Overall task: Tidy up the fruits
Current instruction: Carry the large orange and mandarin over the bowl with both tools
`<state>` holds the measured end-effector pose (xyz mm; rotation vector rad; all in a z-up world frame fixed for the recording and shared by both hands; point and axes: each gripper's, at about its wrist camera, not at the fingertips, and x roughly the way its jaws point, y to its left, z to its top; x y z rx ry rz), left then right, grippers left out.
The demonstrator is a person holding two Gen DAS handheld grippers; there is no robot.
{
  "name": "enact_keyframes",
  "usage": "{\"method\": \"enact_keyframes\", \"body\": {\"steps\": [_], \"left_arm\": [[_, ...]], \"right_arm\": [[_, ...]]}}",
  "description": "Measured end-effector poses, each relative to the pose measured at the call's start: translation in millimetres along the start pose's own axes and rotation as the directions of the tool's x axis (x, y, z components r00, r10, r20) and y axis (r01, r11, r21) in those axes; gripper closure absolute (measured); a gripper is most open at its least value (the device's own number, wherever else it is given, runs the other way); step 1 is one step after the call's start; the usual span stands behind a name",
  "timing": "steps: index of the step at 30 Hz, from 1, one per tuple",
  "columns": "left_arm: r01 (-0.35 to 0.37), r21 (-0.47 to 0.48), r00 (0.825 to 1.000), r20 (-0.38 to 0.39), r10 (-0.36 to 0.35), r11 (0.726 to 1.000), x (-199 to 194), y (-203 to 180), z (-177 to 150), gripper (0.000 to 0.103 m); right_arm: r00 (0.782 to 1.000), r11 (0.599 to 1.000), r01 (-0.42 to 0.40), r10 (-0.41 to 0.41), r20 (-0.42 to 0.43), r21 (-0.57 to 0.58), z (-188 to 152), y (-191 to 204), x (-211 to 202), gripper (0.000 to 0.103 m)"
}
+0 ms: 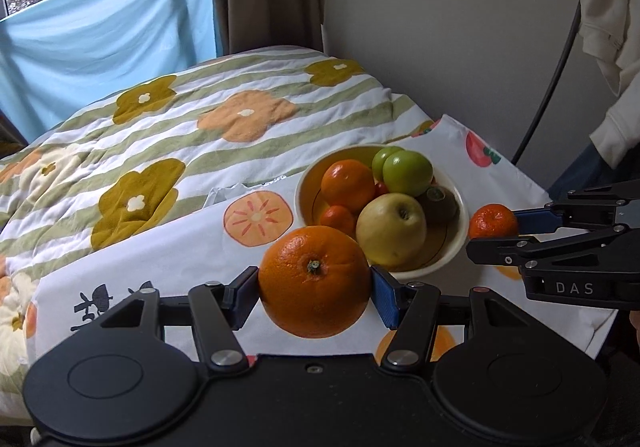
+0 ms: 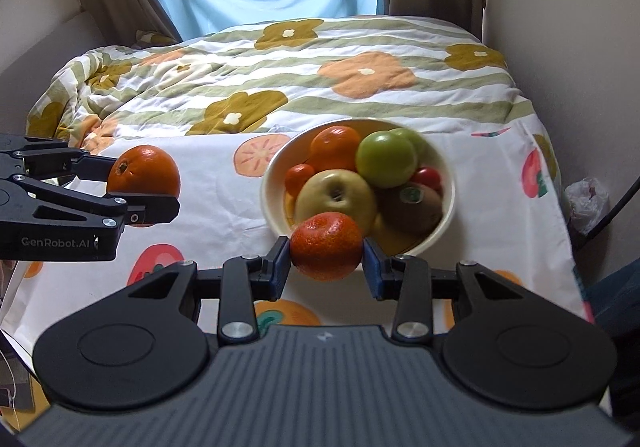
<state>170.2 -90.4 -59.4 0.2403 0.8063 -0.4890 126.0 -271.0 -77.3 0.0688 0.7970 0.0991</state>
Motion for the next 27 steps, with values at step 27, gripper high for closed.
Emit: {"method": "enact_keyframes", "body": {"steps": [27], "left_arm": [[-0.107, -0.129, 0.994, 0.016, 0.11, 0.986, 88.3, -44.1, 60.3, 0.04]], "right_arm": [[0.997, 0.995, -0.08, 0.079, -0.02, -0.062, 22.0, -105.0, 38.1, 0.049]]}}
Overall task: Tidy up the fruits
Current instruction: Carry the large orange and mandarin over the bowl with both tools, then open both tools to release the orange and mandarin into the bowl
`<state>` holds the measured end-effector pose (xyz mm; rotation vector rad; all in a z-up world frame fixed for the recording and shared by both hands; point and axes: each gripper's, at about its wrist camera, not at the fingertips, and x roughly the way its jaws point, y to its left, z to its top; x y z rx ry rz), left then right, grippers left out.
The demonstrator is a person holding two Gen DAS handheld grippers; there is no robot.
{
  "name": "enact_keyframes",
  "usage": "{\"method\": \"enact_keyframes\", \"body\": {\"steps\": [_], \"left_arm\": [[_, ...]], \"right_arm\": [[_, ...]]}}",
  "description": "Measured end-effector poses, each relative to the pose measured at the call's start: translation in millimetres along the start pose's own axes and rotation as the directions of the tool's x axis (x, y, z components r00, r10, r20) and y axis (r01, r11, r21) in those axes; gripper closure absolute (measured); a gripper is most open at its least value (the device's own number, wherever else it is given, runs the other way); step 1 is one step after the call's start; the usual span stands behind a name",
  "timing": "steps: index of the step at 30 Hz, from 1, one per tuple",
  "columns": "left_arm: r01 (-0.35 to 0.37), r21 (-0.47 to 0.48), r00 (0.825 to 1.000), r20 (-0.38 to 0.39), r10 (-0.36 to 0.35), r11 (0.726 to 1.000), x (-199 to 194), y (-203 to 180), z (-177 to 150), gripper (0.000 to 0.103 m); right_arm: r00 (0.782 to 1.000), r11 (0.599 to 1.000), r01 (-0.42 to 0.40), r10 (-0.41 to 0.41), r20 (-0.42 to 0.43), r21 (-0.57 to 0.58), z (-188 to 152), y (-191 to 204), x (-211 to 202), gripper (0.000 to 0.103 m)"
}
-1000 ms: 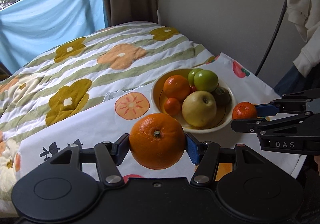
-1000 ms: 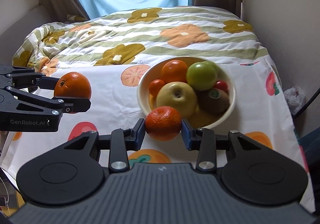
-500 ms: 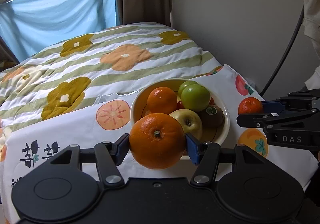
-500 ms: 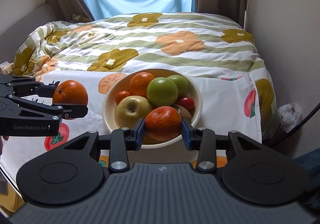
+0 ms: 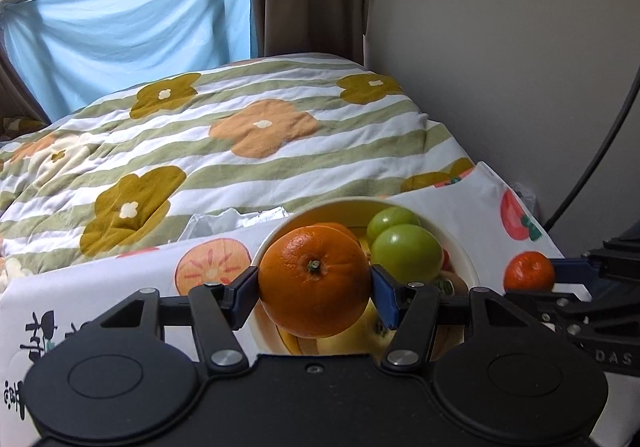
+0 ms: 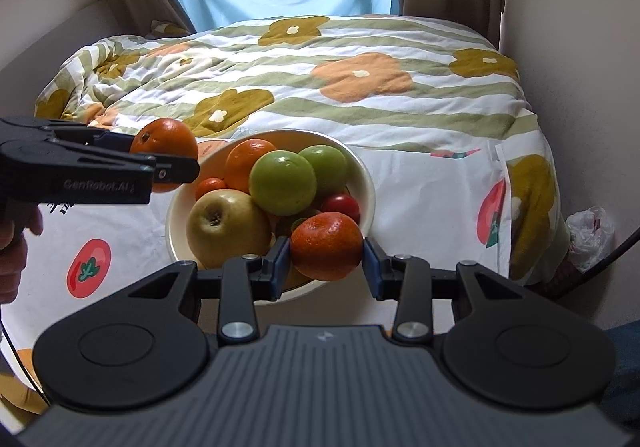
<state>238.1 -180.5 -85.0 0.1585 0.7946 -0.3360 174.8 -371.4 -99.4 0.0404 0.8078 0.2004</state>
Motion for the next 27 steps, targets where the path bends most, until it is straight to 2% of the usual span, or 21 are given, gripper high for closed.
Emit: {"method": "enact_keyframes", "body": {"steps": [12, 14, 16, 27], "left_arm": [[0.012, -0.013, 0.998, -0.059, -0.013, 1.0, 36.5, 2.6, 1.3, 0.039], [0.013, -0.022, 0.999, -0.048, -0.014, 1.0, 36.5, 3.6, -0.8, 0.028], [0.02, -0.03, 0.999, -0.041, -0.021, 0.999, 35.9, 5.1, -2.5, 0.022], [0.034, -0.035, 0.999, -0.032, -0.035, 0.999, 28.8, 6.1, -6.0, 0.019]], "right_arm": [[1.0, 1.0, -0.009, 0.01, -0.024, 0.009, 3.1, -12.2, 19.0, 0.049], [1.0, 1.0, -0.012, 0.012, -0.025, 0.008, 3.6, -12.0, 20.8, 0.049], [1.0, 1.0, -0.014, 0.015, -0.027, 0.009, 3.9, -12.1, 22.4, 0.049], [1.0, 1.0, -0.016, 0.017, -0.026, 0.009, 5.1, -9.5, 27.2, 0.049]]}}
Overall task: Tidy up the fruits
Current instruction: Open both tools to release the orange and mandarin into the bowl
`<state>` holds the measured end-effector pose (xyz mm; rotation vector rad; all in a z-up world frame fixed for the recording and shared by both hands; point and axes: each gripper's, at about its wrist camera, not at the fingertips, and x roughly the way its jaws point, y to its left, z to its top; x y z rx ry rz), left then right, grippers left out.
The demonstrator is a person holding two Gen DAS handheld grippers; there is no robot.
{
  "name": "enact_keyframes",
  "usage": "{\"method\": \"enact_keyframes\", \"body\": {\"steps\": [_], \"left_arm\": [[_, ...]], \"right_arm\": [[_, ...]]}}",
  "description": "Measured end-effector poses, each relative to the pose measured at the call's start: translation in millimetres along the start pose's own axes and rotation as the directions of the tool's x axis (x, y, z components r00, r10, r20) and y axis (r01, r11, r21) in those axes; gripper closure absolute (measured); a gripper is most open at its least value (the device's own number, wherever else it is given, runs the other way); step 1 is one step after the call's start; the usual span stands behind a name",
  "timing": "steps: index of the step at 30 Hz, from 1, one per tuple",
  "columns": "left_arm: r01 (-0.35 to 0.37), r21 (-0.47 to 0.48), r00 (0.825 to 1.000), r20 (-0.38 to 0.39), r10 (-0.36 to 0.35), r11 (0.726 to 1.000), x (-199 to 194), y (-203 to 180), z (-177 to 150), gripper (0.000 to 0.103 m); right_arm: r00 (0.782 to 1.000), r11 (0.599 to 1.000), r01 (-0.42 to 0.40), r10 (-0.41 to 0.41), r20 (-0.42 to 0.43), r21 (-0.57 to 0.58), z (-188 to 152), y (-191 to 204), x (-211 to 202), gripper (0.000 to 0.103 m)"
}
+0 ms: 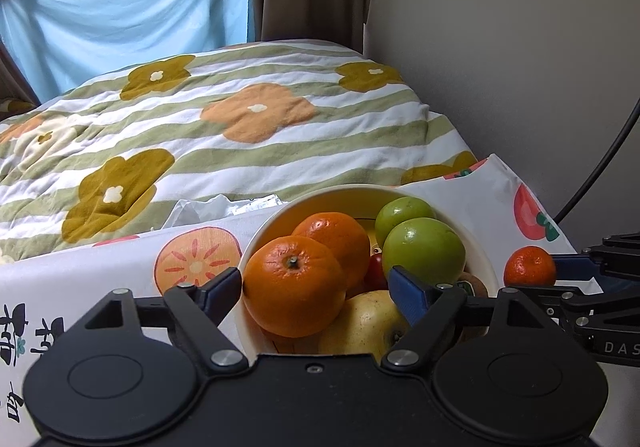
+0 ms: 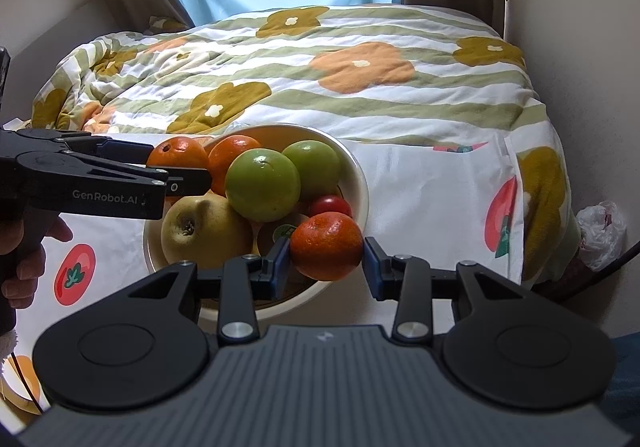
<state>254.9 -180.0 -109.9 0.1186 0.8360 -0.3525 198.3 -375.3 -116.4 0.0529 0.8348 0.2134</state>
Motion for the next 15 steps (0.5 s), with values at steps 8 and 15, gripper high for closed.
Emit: {"method": "enact_keyframes", "body": {"steps": [8, 15], "left_arm": [[-0.005, -0.006, 1.0, 0.018, 0.005, 1.0, -9.2, 2.4, -1.2, 0.018], [-0.039, -0.028, 0.998, 0.045, 0.041, 0.999, -34.2, 10.1, -6.8, 0.018]], "right_arm": [[1.0, 1.0, 0.0, 0.0, 0.002, -0.001, -0.3, 2.6, -0.9, 0.049], [0.999, 0.999, -0.035, 0.035, 0.004, -0.031, -1.7, 15.2, -2.2, 0.049]]}}
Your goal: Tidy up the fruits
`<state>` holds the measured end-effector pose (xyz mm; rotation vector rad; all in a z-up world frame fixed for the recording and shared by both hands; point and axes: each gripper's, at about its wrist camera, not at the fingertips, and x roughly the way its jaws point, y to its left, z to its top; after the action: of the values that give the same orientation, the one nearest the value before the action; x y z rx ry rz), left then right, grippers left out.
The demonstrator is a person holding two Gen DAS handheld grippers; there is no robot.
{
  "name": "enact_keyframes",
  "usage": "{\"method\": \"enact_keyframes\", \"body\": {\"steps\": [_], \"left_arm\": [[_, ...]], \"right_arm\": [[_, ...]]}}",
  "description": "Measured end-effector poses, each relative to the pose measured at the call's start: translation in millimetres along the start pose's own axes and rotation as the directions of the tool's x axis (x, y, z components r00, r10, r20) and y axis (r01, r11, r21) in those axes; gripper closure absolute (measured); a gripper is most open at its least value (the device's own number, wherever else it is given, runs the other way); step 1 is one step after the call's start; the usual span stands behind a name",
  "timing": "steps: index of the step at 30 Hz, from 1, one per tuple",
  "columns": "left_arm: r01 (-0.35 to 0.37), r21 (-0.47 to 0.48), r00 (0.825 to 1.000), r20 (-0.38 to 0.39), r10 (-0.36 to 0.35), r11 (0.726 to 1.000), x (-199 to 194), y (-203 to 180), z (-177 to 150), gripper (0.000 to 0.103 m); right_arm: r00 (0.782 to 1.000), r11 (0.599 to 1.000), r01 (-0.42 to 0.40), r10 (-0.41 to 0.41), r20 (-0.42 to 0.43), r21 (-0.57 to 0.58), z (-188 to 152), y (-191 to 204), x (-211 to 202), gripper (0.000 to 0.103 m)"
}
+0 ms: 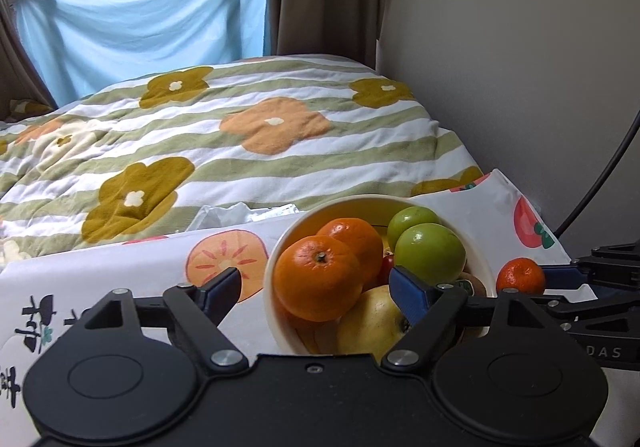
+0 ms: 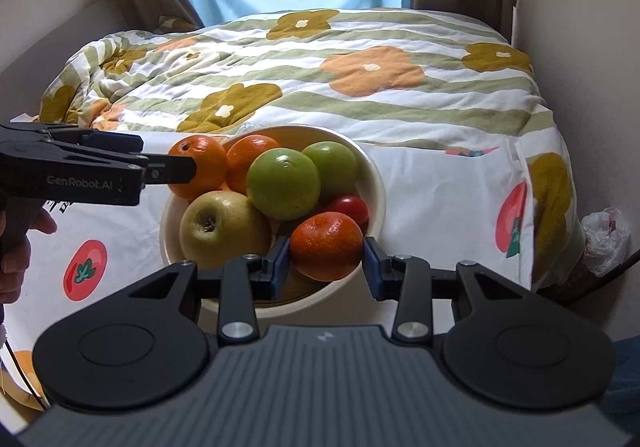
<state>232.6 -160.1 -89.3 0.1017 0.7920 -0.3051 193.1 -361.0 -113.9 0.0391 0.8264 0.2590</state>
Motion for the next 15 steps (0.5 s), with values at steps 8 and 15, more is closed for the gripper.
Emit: {"method": "enact_keyframes", "body": {"steps": [8, 15], "left_arm": [[-0.046, -0.031, 0.999, 0.01, 0.046, 0.998, -24.9, 9.1, -15.3, 0.018], [-0.101, -0.04, 0.995, 0.014, 0.102, 0.994, -36.3, 11.1, -26.7, 0.018]], "right_arm": [[0.998, 0.993, -0.065, 0.062, -0.026, -0.102, -8.5, 25.9, 13.3, 0.049], [0.998, 0.984, -0.016, 0.026, 0.055, -0.178, -15.7, 38.5, 3.2, 0.005]]}}
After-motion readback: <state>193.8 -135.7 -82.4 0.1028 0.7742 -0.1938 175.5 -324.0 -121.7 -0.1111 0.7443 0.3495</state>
